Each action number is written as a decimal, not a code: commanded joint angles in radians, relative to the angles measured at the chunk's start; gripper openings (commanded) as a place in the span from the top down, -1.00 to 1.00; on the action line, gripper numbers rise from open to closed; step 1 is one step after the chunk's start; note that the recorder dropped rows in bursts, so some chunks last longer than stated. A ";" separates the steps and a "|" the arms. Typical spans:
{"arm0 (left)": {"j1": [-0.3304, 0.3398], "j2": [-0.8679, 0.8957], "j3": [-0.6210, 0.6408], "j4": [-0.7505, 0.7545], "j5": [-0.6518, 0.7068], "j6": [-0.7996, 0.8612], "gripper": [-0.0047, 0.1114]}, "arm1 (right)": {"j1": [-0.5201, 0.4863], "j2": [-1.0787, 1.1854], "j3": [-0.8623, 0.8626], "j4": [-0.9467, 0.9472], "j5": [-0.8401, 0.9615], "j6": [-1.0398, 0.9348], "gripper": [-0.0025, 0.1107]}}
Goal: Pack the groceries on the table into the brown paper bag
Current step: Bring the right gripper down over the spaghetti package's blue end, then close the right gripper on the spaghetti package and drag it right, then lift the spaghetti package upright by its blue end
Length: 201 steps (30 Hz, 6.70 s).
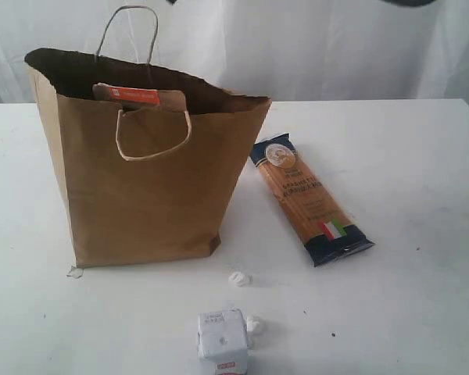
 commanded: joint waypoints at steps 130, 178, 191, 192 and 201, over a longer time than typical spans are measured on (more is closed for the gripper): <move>0.005 -0.005 0.004 -0.005 0.002 -0.006 0.92 | -0.384 0.314 0.821 0.545 -0.651 -0.320 -0.59; 0.005 -0.005 0.004 -0.005 0.002 -0.006 0.92 | -0.484 -0.509 1.011 0.578 -0.722 -0.131 0.96; 0.005 -0.005 0.004 -0.005 0.002 -0.006 0.92 | -0.484 -0.670 1.009 0.636 -1.040 -0.131 0.96; 0.005 -0.005 0.004 -0.005 0.002 -0.006 0.92 | -0.484 -0.678 1.004 0.638 -1.066 -0.131 0.96; 0.005 -0.005 0.004 -0.005 0.002 -0.006 0.92 | -0.410 -0.696 0.850 0.656 -1.121 -0.129 0.96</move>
